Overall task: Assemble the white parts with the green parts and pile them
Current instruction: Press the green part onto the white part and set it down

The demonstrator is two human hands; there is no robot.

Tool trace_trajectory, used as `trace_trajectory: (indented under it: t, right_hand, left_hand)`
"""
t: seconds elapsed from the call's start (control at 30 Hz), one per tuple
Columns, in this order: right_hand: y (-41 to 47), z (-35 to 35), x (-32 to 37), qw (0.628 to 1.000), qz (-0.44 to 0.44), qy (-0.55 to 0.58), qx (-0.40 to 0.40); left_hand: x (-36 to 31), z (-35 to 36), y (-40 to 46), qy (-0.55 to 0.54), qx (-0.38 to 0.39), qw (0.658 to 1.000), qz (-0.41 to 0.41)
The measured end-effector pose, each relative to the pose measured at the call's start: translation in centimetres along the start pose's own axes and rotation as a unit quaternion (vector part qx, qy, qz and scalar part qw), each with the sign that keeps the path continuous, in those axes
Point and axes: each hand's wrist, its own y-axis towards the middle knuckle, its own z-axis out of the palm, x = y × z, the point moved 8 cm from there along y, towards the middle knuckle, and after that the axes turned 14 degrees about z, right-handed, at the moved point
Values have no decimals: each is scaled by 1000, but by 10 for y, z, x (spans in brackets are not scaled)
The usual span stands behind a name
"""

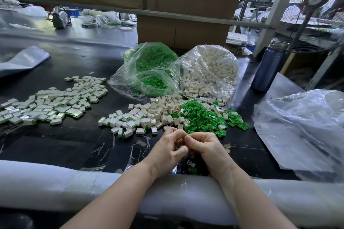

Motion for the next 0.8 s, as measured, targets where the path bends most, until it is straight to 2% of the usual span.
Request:
trace_trajectory:
  t: [0.4,0.8]
  right_hand:
    - [1,4,-1,999,-1,19,27]
    - [4,-3,-4,1000,-5,8,-3]
  left_hand:
    - [-2,0,1,-25,-2,1000,-2]
    - [1,0,0,-2,2,1000,-6]
